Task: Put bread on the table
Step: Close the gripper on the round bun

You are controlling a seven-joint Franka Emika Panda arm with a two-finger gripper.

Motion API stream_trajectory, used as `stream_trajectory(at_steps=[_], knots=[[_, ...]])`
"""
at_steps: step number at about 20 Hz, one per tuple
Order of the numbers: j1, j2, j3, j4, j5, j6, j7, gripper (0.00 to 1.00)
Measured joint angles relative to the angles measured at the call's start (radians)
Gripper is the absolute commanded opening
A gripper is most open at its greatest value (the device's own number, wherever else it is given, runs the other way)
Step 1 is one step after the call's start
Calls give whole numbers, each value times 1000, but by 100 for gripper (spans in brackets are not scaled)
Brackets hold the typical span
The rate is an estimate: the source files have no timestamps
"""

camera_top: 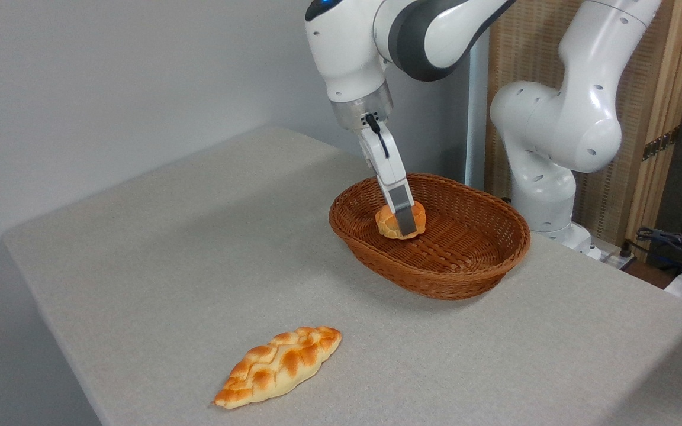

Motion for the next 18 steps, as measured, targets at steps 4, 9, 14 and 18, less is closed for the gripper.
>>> stream_trajectory(at_steps=[4, 9, 14, 18], knots=[[0, 9, 0, -1, 0, 0, 21, 28], [0, 10, 0, -1, 0, 0, 62, 24], [0, 10, 0, -1, 0, -2, 68, 19], [0, 10, 0, 0, 0, -15, 68, 19]])
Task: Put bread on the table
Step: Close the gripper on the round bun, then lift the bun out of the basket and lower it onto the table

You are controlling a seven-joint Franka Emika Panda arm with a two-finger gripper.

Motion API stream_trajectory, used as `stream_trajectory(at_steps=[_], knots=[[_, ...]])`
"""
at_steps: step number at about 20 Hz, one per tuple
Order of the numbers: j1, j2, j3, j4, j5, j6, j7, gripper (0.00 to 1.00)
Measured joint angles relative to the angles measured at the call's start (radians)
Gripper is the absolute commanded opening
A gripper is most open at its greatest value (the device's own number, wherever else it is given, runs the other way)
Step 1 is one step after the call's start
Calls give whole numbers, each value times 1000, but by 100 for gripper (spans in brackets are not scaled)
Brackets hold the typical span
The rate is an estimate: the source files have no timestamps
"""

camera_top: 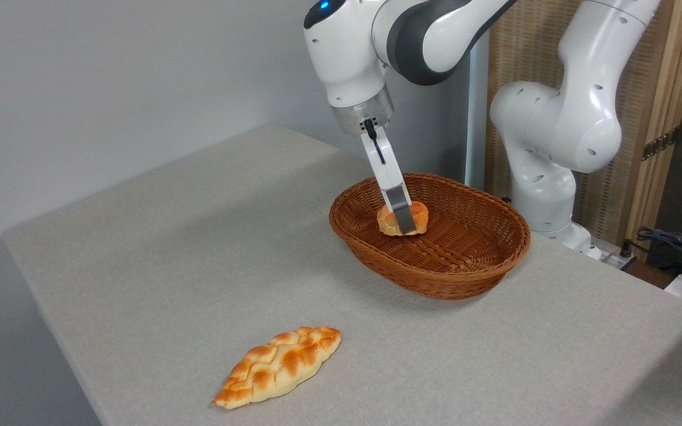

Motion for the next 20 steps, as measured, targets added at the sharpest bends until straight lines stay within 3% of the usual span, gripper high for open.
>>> stream_trajectory(at_steps=[3, 6, 13, 16, 18, 20], knots=[[0, -1, 0, 4, 0, -5, 0, 19], [0, -2, 0, 37, 0, -83, 0, 19], [1, 13, 19, 210, 1, -151, 0, 19], [2, 104, 74, 368, 1, -150, 0, 21], [3, 221, 111, 503, 1, -140, 1, 24], [3, 318, 117, 576, 1, -89, 0, 40]])
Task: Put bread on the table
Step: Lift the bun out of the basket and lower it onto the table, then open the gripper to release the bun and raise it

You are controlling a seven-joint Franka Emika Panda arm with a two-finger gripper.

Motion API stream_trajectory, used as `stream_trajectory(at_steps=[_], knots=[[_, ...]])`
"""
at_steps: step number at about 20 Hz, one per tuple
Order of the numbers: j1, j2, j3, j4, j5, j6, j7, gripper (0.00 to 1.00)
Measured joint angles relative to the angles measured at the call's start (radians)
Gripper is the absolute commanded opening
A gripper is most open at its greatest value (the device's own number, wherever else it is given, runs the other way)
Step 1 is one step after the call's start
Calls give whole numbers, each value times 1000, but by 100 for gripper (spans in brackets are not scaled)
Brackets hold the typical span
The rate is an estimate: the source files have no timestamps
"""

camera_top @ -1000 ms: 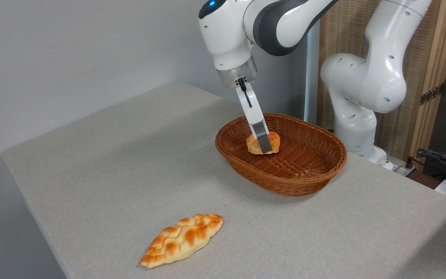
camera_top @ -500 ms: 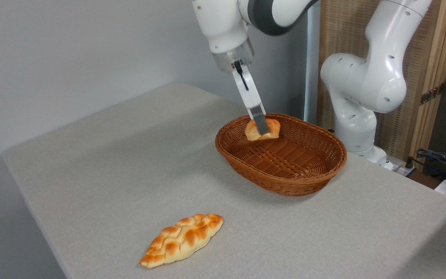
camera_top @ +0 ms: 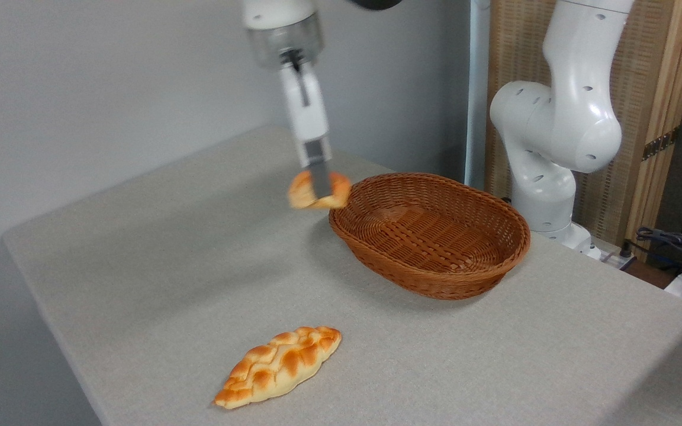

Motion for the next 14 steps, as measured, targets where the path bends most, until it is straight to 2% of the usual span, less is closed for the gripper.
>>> stream_trajectory(at_steps=[2, 6, 11, 14], knots=[[0, 88, 0, 29, 0, 67, -7, 47], [0, 202, 0, 39, -1, 207, -55, 77], [-1, 257, -4, 43, -1, 270, -73, 98], [-3, 288, -17, 43, -1, 302, -74, 100]])
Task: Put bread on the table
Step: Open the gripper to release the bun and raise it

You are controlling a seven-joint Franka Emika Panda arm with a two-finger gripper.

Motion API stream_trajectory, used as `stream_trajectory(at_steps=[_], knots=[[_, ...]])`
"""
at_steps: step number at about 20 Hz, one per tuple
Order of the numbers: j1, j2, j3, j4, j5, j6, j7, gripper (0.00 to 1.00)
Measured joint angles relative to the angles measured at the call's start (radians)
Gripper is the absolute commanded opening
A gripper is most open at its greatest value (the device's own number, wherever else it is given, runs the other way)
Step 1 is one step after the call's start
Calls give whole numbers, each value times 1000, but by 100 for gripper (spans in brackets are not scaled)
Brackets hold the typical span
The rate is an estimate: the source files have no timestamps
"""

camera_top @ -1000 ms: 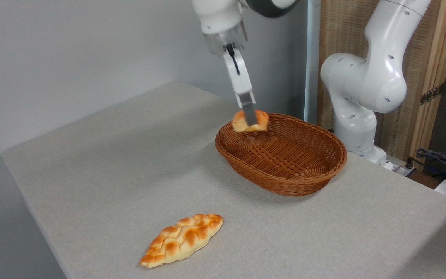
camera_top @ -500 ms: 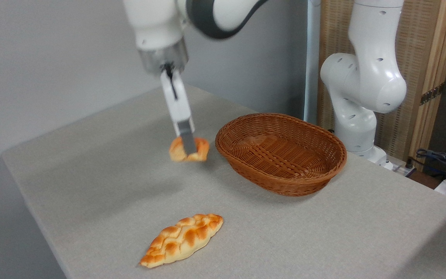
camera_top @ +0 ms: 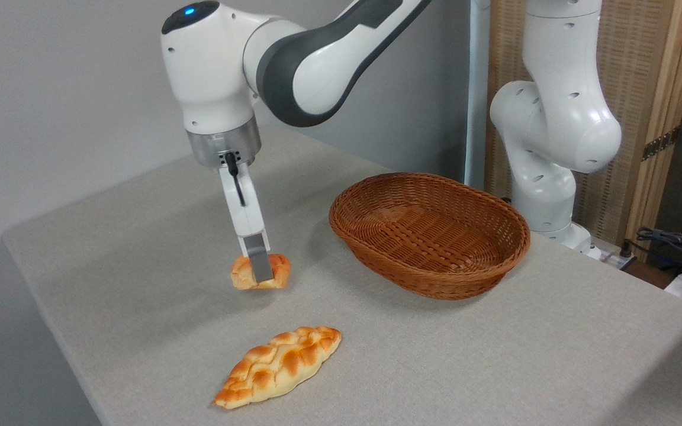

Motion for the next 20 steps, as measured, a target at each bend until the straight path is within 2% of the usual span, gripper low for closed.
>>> stream_trajectory(at_steps=[9, 12, 15, 17, 20], knots=[[5, -17, -7, 27, 0, 0, -7, 100], [24, -49, 17, 91, 0, -115, -14, 100], [34, -69, 86, 232, 0, -284, -14, 100], [41, -76, 122, 299, 0, -328, -39, 100], [49, -70, 142, 350, 0, -332, -166, 100]])
